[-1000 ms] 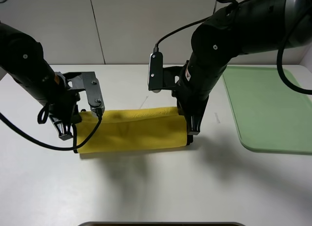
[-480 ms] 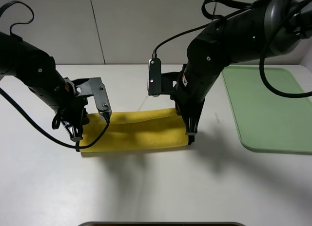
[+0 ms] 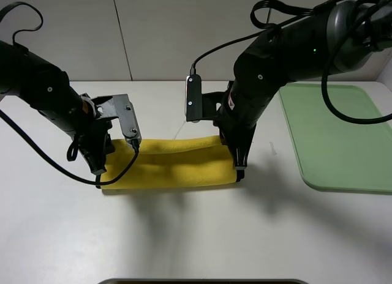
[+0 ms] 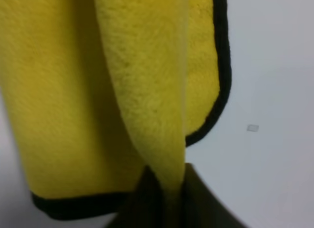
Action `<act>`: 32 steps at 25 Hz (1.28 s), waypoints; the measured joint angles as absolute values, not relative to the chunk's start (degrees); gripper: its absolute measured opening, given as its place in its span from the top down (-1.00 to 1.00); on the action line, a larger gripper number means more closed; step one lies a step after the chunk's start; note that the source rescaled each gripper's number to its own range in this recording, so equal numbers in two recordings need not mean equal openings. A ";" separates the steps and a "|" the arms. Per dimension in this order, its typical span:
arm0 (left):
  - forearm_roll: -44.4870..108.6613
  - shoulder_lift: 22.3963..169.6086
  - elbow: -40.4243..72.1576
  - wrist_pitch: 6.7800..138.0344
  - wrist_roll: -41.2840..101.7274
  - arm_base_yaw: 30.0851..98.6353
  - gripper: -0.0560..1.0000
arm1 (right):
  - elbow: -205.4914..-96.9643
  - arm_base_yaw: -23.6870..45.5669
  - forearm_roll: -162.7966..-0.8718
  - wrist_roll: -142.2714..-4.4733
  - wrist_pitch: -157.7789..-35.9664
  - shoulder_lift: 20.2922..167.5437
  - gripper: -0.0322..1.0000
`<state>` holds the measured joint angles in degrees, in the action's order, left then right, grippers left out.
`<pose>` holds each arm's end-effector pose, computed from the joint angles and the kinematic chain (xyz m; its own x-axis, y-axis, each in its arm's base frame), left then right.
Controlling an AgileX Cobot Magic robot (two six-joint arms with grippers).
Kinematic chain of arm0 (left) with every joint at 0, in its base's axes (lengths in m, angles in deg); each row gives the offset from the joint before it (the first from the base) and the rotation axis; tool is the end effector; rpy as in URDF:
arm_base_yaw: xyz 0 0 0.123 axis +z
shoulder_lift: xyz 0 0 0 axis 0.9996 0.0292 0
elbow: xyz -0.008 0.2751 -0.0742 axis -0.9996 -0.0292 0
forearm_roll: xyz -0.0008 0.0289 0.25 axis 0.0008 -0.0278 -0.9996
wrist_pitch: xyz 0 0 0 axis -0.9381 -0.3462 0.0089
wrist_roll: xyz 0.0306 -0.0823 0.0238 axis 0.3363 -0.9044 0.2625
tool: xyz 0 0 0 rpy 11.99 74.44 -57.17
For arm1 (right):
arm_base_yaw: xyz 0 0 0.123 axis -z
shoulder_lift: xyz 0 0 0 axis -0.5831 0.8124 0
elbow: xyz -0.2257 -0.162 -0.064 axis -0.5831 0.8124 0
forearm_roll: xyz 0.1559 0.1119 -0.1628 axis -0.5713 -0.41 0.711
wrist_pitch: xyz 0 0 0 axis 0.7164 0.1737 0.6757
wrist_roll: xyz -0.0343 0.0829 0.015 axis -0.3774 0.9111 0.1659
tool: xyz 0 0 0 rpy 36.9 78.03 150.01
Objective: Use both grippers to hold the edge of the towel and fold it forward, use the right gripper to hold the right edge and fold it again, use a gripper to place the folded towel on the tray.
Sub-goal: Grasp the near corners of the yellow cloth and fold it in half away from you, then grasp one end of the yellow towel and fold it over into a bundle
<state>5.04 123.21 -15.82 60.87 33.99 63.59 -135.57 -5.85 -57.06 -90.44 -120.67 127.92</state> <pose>0.2897 -0.1271 0.1436 -0.2040 0.9469 -0.2487 0.8718 0.2913 0.3939 0.2817 0.2302 0.1615 0.0873 -0.9926 -0.0848 -0.9274 -0.0499 -0.3707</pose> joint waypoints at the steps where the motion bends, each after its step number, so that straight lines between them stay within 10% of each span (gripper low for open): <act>1: 5.03 123.21 -15.82 60.75 33.24 63.59 0.24 | -135.57 -5.85 -56.14 -90.43 -120.67 127.92 0.27; 3: 5.03 123.21 -15.82 61.14 29.94 63.59 -0.29 | -135.57 -5.85 -53.83 -89.80 -119.55 127.92 -0.51; 7: 4.91 123.21 -15.82 63.54 26.00 63.59 -0.88 | -135.57 -5.85 -52.26 -86.52 -115.69 127.92 -0.93; 32: 4.86 105.69 -15.87 42.57 21.06 63.59 -1.00 | -135.57 -5.85 -53.38 -85.53 -120.06 126.27 -1.00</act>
<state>4.86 105.69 -15.87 42.57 21.06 63.59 -135.57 -5.85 -53.38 -85.53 -120.06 126.27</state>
